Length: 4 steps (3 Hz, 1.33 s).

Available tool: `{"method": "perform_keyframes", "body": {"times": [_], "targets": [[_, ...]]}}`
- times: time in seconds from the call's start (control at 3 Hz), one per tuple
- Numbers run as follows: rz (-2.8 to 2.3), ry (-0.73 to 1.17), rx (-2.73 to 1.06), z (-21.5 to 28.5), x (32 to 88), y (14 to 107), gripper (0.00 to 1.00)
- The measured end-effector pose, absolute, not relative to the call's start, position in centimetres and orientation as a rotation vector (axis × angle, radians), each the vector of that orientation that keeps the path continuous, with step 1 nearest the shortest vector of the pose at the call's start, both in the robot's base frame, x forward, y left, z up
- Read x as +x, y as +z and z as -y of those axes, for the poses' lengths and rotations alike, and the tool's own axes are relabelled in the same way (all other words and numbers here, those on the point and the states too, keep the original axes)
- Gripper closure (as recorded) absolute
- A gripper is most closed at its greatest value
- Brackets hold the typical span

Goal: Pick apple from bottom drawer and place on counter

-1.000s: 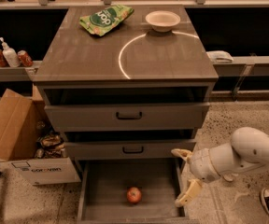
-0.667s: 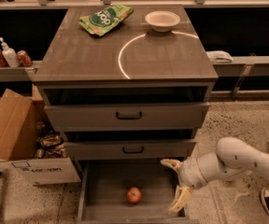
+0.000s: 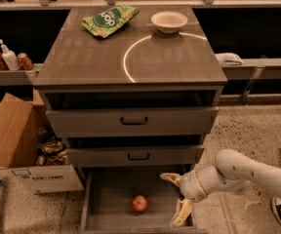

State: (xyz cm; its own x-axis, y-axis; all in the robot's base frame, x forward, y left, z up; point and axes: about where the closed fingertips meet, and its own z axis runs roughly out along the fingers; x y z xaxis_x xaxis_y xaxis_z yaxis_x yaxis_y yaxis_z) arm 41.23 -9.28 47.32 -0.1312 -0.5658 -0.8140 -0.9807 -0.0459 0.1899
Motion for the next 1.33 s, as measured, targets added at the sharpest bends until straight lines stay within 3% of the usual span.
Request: {"method": "perform_keyframes", "body": {"times": [1.33], "targets": [[-1.916, 0.939, -1.608, 10.0, 46.2, 28.4, 0.0]]}}
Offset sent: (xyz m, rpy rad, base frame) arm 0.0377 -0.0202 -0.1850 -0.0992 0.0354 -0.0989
